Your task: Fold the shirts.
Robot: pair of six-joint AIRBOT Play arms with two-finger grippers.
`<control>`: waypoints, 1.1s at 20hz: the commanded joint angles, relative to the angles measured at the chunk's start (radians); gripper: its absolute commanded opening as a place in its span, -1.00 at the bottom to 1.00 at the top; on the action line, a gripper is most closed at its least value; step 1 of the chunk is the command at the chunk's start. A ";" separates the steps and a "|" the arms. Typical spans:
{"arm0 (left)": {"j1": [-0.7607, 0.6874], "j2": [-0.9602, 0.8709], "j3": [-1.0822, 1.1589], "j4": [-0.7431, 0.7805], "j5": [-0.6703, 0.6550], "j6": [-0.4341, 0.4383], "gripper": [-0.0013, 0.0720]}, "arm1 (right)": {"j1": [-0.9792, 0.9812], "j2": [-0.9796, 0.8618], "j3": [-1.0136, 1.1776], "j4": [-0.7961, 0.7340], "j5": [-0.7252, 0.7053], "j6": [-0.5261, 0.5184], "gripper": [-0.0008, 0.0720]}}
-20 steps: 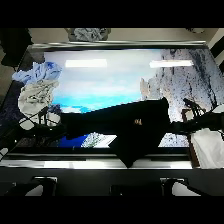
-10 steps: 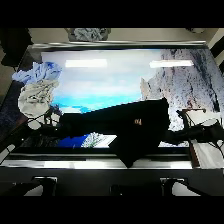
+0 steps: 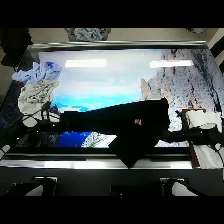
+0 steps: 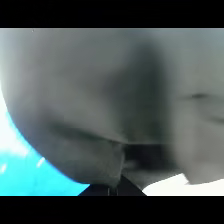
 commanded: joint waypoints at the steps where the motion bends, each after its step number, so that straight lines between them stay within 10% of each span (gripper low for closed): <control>1: 0.000 0.146 0.159 0.013 0.040 0.037 -0.90 | -0.001 0.106 0.235 0.042 0.058 -0.047 -0.87; 9: 0.002 0.468 0.837 0.334 0.085 -0.131 -0.90 | -0.001 0.520 1.126 -0.190 -0.334 0.095 -0.87; 22: -0.002 0.460 0.615 0.298 -0.300 -0.251 -0.90 | -0.001 0.423 1.163 -0.378 0.110 0.214 -0.87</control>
